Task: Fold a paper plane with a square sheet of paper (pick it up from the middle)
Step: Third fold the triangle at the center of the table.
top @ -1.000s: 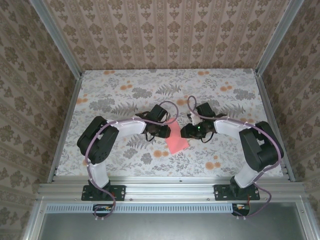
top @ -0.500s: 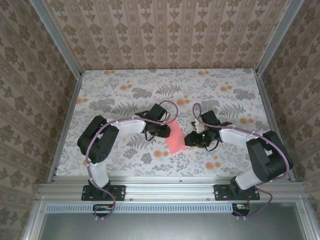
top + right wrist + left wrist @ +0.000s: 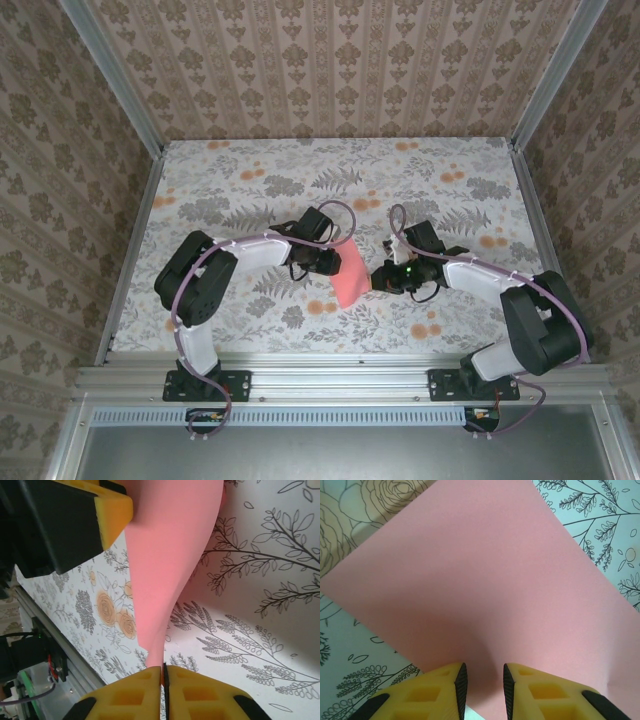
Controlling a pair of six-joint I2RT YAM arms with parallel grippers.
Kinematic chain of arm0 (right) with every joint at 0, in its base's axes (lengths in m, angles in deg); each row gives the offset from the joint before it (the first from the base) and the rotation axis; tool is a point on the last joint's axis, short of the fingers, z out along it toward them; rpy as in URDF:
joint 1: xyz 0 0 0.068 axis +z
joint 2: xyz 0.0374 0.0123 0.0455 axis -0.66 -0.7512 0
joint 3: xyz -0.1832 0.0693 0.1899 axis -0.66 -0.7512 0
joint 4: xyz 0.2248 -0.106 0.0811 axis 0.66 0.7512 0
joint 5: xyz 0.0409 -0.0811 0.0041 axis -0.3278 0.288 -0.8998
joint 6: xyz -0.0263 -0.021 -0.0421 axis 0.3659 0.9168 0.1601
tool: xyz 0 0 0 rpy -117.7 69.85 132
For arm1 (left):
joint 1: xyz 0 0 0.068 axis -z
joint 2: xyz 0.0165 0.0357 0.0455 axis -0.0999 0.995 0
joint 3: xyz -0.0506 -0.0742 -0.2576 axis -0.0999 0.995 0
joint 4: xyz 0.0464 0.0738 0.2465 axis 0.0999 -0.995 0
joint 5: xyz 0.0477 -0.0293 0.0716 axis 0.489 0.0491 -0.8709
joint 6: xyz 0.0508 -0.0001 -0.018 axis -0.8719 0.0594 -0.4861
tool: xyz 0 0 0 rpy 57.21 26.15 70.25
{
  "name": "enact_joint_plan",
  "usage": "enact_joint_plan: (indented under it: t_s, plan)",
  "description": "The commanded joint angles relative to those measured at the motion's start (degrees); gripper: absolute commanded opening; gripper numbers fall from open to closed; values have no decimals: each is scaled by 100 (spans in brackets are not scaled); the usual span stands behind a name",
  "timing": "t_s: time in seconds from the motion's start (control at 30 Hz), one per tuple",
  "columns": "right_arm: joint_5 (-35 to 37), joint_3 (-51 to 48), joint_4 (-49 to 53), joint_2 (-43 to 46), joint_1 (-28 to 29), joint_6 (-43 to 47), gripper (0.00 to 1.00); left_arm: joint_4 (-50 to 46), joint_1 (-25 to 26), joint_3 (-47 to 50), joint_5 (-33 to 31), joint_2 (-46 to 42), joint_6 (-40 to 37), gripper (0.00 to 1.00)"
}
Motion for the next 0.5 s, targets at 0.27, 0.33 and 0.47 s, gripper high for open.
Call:
enact_joint_plan:
  t_s: [0.27, 0.33, 0.47]
  plan:
    - [-365, 286, -903, -441, 255, -627, 2, -180, -22, -102, 221, 200, -132, 29]
    - [-369, 348, -1062, -605, 331, -714, 0, -182, -36, -98, 234, 209, -142, 29]
    - [-304, 457, -1400, -916, 407, -914, 0, -149, -56, -59, 263, 218, -153, 29]
